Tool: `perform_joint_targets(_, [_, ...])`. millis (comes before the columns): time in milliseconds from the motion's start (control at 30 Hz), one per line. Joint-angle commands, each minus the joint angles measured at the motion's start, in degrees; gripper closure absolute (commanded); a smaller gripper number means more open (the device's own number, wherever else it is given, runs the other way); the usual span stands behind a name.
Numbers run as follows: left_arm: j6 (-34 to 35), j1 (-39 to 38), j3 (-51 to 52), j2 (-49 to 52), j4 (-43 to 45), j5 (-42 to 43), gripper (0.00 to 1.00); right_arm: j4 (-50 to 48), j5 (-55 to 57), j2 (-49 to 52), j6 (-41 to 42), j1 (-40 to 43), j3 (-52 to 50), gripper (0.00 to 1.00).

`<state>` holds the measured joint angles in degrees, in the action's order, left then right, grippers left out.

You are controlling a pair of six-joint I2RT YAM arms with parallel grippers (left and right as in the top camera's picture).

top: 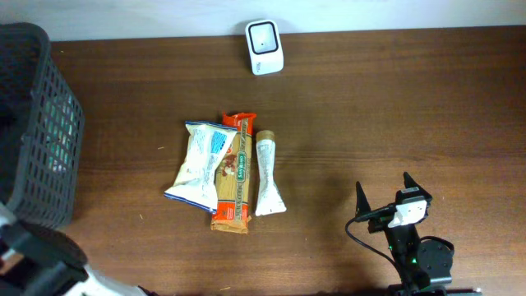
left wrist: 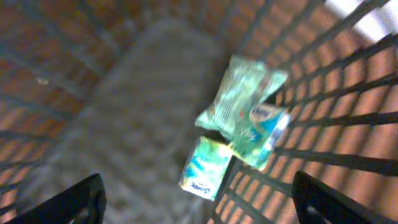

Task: Scan the item barcode
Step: 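Take the white tube from the basket and set it right of the spaghetti, then pick the small teal box from the basket and drop it on the pile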

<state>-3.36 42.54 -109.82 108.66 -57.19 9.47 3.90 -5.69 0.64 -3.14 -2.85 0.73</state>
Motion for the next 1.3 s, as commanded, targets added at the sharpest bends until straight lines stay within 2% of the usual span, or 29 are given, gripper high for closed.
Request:
perform_joint_targets(0, [-12.31, 0.42, -0.04, 9.49, -0.31, 9.27, 0.07, 0.20, -0.11, -0.44, 0.42, 0.26, -0.42, 0.01])
perform_joint_targets(100, [-13.07, 0.39, -0.04, 17.35, 1.95, 9.20, 0.07, 0.20, -0.11, -0.44, 0.42, 0.26, -0.42, 0.01])
perform_joint_targets(267, [-16.06, -0.26, -0.04, 24.46, 6.16, 9.22, 0.08, 0.20, -0.11, -0.44, 0.42, 0.26, -0.42, 0.01])
perform_joint_targets(367, [-16.06, -0.48, -0.04, 27.17, 6.62, 9.22, 0.12, 0.20, -0.11, -0.44, 0.42, 0.26, -0.42, 0.01])
perform_joint_targets(400, [-16.06, -0.48, -0.04, 27.50, 6.64, 9.22, 0.20, 0.20, -0.11, -0.44, 0.42, 0.26, -0.42, 0.01])
perform_joint_targets(433, [-16.06, -0.48, -0.04, 27.63, 6.67, 9.22, 0.37, 0.20, -0.11, -0.44, 0.42, 0.26, -0.42, 0.01])
perform_joint_targets(467, [-16.04, -0.48, -0.04, 27.63, 6.67, 9.20, 0.85, 0.20, -0.11, -0.44, 0.42, 0.26, -0.42, 0.01])
perform_joint_targets(500, [-16.04, -0.48, -0.04, 27.63, 6.40, 9.20, 0.98, 0.20, -0.11, -0.44, 0.42, 0.26, -0.42, 0.01])
perform_joint_targets(600, [-14.73, -0.48, -0.83, 27.47, 3.10, 7.26, 1.00, 0.20, -0.11, -0.44, 0.42, 0.26, -0.42, 0.01])
perform_joint_targets(700, [-9.07, -0.48, -7.23, 22.75, -2.67, 5.51, 1.00, 0.20, -0.11, -0.44, 0.42, 0.26, -0.42, 0.01])
perform_joint_targets(800, [0.72, -0.55, -14.56, 11.26, -4.66, 5.60, 1.00, 0.20, -0.11, -0.44, 0.42, 0.26, -0.42, 0.01])
perform_joint_targets(900, [6.49, -1.25, -16.15, -2.23, -3.72, 5.79, 1.00, 0.20, -0.11, -0.44, 0.42, 0.26, -0.42, 0.01])
perform_joint_targets(967, [7.04, -4.15, -16.13, -11.30, -3.87, 7.06, 1.00, 0.20, -0.11, -0.44, 0.42, 0.26, -0.42, 0.01])
perform_joint_targets(1033, [7.02, -10.71, -16.13, -17.90, -8.26, 10.78, 1.00, 0.20, -0.11, -0.44, 0.42, 0.26, -0.42, 0.01])
perform_joint_targets(1133, [6.97, -28.72, -13.07, -18.23, -19.93, 10.71, 1.00, 0.20, -0.11, -0.44, 0.42, 0.26, -0.42, 0.01])
perform_joint_targets(1200, [6.99, -36.92, -5.44, -16.92, -18.75, 10.71, 1.00, 0.20, -0.11, -0.44, 0.42, 0.26, -0.42, 0.01])
perform_joint_targets(1267, [7.15, -45.40, 6.88, -15.37, -10.95, 10.73, 1.00, 0.20, -0.11, -0.44, 0.42, 0.26, -0.42, 0.01])
